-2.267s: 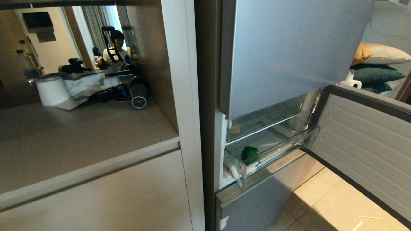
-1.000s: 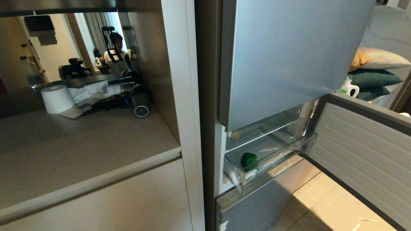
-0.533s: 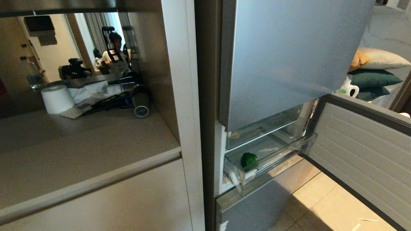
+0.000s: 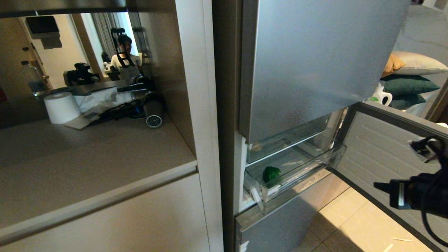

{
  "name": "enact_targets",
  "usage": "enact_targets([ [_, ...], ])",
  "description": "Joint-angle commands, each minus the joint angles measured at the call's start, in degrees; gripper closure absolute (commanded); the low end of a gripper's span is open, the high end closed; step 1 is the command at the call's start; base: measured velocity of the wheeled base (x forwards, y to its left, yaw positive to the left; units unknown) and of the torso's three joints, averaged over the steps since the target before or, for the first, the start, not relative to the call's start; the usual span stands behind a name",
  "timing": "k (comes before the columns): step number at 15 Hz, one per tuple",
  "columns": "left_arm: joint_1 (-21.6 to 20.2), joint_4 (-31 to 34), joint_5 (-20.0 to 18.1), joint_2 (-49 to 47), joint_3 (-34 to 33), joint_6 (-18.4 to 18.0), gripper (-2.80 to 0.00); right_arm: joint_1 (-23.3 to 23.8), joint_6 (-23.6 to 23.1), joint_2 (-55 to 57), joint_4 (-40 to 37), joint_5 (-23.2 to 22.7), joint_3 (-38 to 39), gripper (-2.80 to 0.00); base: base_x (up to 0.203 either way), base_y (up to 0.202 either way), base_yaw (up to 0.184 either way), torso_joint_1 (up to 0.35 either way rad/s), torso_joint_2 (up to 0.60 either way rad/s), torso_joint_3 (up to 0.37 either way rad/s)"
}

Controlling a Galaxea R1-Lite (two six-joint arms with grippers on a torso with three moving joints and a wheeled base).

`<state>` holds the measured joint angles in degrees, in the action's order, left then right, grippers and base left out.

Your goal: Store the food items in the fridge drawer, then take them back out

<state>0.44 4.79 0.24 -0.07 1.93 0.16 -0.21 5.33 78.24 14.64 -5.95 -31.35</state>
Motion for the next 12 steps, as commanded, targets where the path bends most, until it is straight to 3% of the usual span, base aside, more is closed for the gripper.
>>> enact_targets([
  [1, 0.0, 0.04, 0.02, -0.01, 0.01, 0.02, 0.0, -0.15, 0.1, 12.93, 6.11, -0.91, -0.47, 0.0, 0.0, 0.0, 0.0, 0.0, 0.0, 0.0],
  [8, 0.0, 0.04, 0.02, -0.01, 0.01, 0.02, 0.0, 0.22, -0.39, 33.61, 26.96, -1.82, -1.76, 0.0, 0.0, 0.0, 0.0, 0.0, 0.0, 0.0],
  [12, 0.0, 0.04, 0.02, -0.01, 0.01, 0.02, 0.0, 0.23, -3.31, 41.99, 40.42, -1.95, -3.98, 0.0, 0.0, 0.0, 0.0, 0.0, 0.0, 0.0],
])
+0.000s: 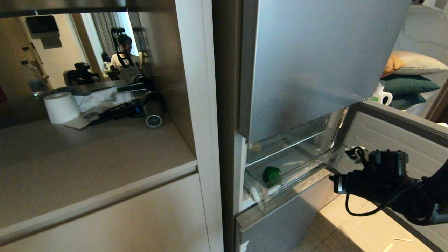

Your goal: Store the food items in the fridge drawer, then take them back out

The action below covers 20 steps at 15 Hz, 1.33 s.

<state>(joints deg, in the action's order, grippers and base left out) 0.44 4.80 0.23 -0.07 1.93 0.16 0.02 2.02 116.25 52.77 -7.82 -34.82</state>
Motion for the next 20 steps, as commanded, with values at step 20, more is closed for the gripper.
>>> enact_targets([
  [20, 0.0, 0.04, 0.04, -0.01, 0.01, 0.02, 0.0, 1.73, -2.46, 13.71, 5.59, -3.96, -15.56, 0.0, 0.0, 0.0, 0.0, 0.0, 0.0, 0.0],
])
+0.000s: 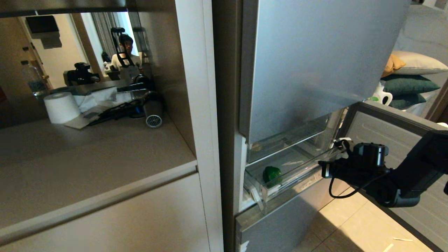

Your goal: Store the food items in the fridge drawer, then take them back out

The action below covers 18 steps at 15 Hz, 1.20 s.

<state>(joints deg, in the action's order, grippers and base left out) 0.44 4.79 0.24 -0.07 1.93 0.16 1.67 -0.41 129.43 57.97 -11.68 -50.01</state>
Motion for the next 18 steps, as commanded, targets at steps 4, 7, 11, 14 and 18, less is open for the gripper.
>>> enact_targets([
  [4, 0.0, 0.04, 0.03, -0.1, 0.01, 0.02, 0.0, 0.09, -0.24, -0.72, 0.09, 0.07, 1.23, 0.0, 0.0, 0.0, 0.0, 0.0, 0.0, 0.0],
  [7, 0.0, 0.04, 0.03, -0.01, 0.01, 0.02, 0.0, 0.66, -0.45, -3.17, 0.16, 0.34, 5.64, 0.0, 0.0, 0.0, 0.0, 0.0, 0.0, 0.0],
  [11, 0.0, 0.04, 0.03, -0.01, 0.01, 0.02, 0.0, 1.14, -0.24, -4.58, 0.54, -0.65, 3.17, 0.0, 0.0, 0.0, 0.0, 0.0, 0.0, 0.0],
  [14, 0.0, 0.04, 0.03, -0.01, 0.01, 0.02, 0.0, 0.94, -0.33, -2.41, -0.55, -1.91, -1.68, 0.0, 0.0, 0.0, 0.0, 0.0, 0.0, 0.0],
  [18, 0.0, 0.04, 0.03, -0.03, 0.01, 0.02, 0.0, 1.0, -0.38, 3.18, -1.82, -3.27, -8.41, 0.0, 0.0, 0.0, 0.0, 0.0, 0.0, 0.0],
])
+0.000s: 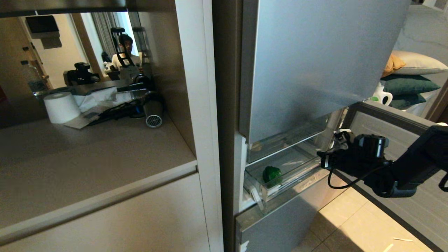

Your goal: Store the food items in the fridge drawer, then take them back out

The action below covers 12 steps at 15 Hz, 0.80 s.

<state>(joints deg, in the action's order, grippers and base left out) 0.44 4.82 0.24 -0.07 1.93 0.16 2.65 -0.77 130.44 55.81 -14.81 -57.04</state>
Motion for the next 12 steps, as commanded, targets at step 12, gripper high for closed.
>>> enact_targets([
  [12, 0.0, 0.02, 0.02, -0.01, 0.01, 0.02, 0.0, 0.11, -0.11, 6.91, -2.12, -2.24, -8.81, 0.0, 0.0, 0.0, 0.0, 0.0, 0.0, 0.0],
])
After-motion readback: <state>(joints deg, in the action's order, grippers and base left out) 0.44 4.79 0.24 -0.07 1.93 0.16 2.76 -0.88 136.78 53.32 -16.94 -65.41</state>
